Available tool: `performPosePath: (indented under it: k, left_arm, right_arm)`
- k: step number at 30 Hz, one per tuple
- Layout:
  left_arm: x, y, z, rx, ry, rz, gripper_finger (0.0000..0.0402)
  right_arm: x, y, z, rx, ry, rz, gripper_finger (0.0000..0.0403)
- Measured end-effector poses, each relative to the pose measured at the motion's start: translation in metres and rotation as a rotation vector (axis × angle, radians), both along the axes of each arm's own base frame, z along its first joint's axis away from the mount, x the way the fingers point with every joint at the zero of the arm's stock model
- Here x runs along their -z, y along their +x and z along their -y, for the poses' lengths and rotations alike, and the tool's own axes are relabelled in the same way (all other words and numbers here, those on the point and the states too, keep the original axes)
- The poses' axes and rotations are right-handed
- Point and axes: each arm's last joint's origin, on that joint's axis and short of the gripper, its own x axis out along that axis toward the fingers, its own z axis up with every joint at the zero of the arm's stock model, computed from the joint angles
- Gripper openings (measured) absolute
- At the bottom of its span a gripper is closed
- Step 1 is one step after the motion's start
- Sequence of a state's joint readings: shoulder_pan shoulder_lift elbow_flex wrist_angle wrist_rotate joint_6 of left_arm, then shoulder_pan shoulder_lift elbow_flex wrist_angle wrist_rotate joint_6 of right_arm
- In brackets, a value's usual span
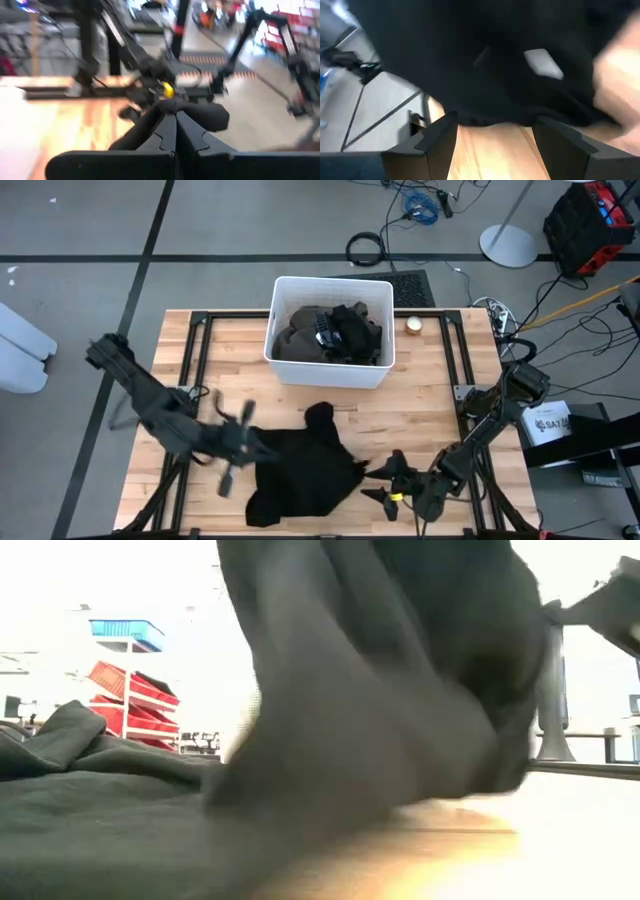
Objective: Sort clothes
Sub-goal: Put the black shirt into the white laundry bin
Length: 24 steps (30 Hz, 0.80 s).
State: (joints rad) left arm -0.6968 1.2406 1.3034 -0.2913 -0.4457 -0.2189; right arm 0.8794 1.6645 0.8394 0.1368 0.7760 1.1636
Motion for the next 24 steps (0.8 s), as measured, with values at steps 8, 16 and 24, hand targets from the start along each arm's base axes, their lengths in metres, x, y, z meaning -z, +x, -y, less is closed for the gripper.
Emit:
performPosePath:
  k: [8, 16, 24]
  left_arm:
    - [-0.011, -0.025, -0.019, -0.115, 0.022, 0.002, 0.0001]
    - [0.006, -0.017, -0.015, -0.17, 0.026, -0.104, 0.0]
    - [0.004, -0.018, -0.011, -0.14, 0.008, -0.094, 0.0]
  right_arm:
    - [-0.015, 0.008, -0.009, -0.241, -0.107, 0.102, 0.0242]
    - [-0.008, 0.01, -0.002, -0.141, -0.204, 0.08, 0.0242]
    - [0.021, 0.039, 0.017, -0.108, -0.283, 0.001, 0.0242]
